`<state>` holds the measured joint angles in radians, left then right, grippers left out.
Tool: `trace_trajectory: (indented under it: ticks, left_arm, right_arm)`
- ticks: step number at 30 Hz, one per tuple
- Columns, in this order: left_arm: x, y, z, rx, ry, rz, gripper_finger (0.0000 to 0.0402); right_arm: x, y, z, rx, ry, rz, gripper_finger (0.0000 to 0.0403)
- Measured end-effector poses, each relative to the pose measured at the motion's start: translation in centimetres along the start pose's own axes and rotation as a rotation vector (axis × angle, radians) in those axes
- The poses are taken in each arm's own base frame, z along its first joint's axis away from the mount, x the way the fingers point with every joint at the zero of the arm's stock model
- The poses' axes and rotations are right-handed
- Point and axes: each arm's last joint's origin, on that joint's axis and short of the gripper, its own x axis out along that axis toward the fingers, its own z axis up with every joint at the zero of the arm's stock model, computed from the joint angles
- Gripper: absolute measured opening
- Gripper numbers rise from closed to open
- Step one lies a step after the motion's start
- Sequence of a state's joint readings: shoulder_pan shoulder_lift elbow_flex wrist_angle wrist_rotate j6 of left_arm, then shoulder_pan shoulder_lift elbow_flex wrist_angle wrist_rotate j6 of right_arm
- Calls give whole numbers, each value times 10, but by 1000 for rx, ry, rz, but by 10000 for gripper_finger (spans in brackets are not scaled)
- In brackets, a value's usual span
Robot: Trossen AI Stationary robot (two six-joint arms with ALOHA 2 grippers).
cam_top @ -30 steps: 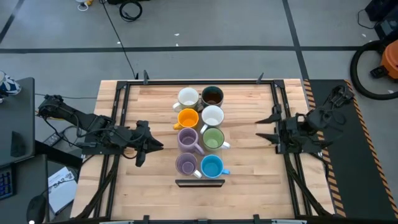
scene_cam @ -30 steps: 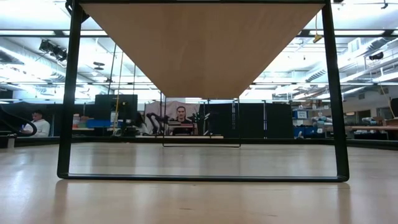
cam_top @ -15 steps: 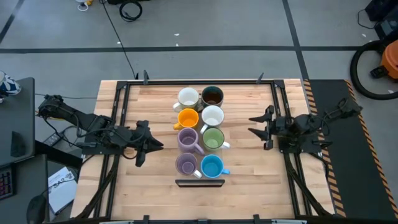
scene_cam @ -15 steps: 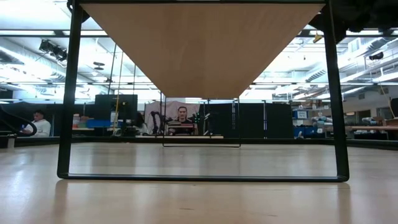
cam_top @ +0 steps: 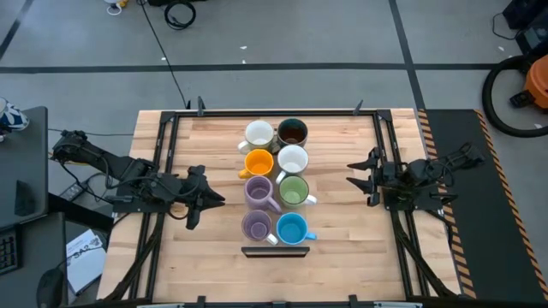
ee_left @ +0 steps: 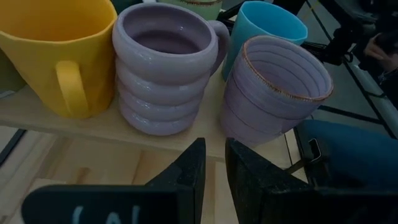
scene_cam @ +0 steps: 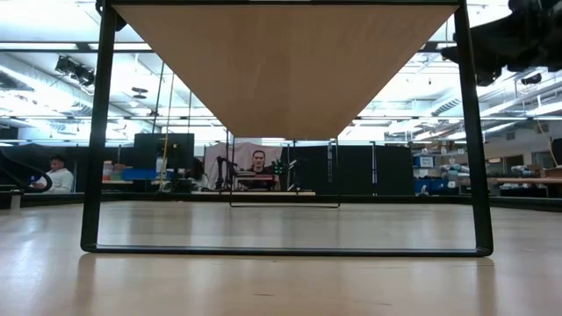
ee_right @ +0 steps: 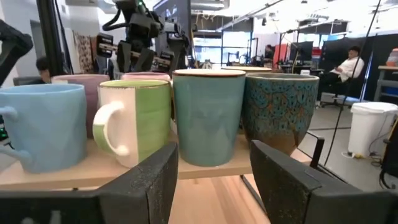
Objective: Place coffee mugs
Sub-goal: Return to Home Position
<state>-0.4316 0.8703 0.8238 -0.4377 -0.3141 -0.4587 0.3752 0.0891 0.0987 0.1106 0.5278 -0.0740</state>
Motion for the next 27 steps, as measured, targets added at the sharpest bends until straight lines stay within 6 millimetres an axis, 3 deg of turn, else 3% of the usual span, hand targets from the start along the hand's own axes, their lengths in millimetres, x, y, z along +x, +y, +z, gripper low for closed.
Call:
trace_trajectory:
  ticks: [8, 14, 27]
  left_arm:
    - [0, 0, 0, 0, 0, 0, 68]
    - [0, 0, 0, 7, 0, 0, 68]
    - [0, -4, 6, 156, -55, -61, 68]
  right_arm:
    - [-3, 0, -22, -38, -22, -6, 205]
    - [-3, -1, -23, -41, -14, -17, 205]
    - [-3, -16, -29, -205, 97, -392, 205]
